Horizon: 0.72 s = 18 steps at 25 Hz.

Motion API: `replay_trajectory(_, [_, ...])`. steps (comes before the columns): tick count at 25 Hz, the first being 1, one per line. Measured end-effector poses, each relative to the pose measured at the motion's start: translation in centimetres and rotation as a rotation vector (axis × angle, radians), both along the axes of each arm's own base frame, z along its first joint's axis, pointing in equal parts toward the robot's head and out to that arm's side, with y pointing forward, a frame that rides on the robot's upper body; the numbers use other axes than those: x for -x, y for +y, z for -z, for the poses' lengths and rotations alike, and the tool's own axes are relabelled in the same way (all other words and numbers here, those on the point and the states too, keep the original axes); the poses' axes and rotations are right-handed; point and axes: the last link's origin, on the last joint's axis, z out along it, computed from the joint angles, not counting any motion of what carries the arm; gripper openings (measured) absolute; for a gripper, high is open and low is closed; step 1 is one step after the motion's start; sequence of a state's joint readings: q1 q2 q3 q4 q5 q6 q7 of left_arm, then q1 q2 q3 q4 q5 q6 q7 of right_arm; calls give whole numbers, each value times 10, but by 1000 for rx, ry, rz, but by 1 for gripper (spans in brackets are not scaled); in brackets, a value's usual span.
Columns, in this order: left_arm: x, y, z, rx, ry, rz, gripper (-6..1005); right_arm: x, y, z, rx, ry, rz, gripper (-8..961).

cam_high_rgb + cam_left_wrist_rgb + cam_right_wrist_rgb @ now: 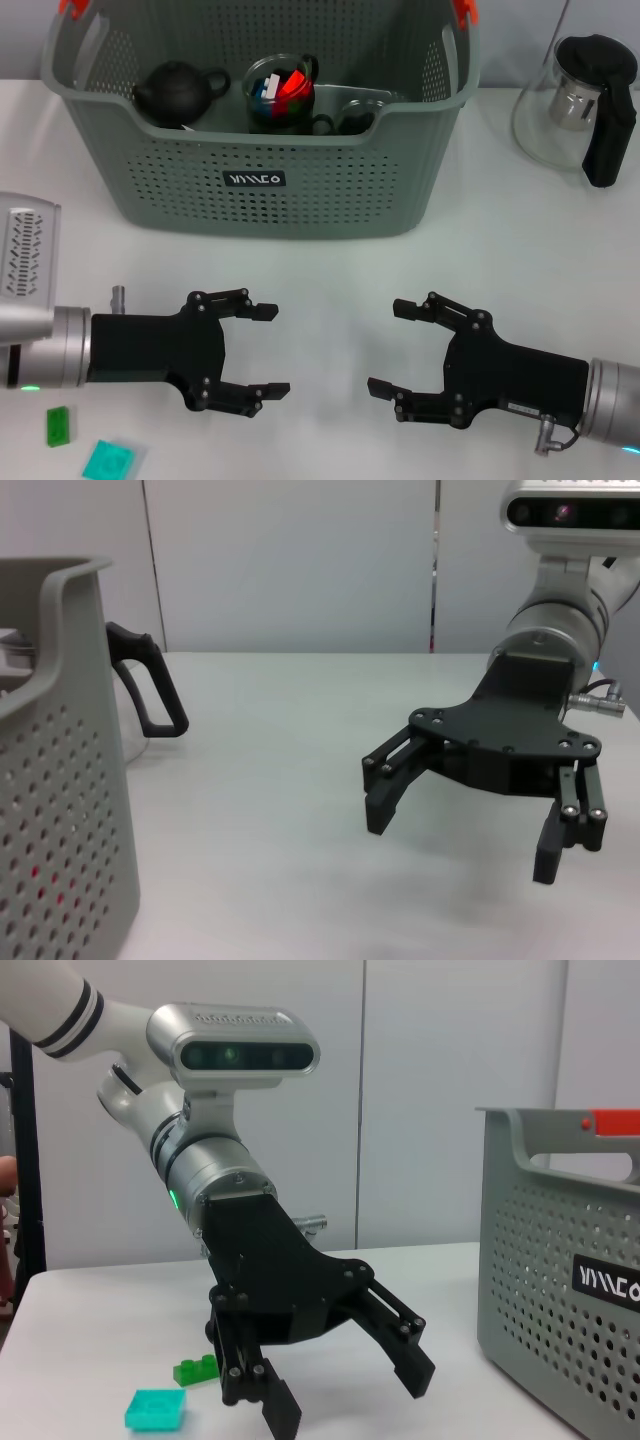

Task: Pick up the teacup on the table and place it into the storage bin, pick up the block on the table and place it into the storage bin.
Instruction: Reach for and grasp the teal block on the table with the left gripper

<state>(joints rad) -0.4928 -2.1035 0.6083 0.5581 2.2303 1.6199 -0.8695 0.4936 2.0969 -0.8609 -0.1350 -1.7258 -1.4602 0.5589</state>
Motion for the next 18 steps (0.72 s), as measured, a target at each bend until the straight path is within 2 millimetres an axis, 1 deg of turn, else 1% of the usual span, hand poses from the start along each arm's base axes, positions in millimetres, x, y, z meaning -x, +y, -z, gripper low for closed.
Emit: replay_trajectory(18, [-1,1,-2,1,-6,3,871,1,7,2,-11,-20,1,946])
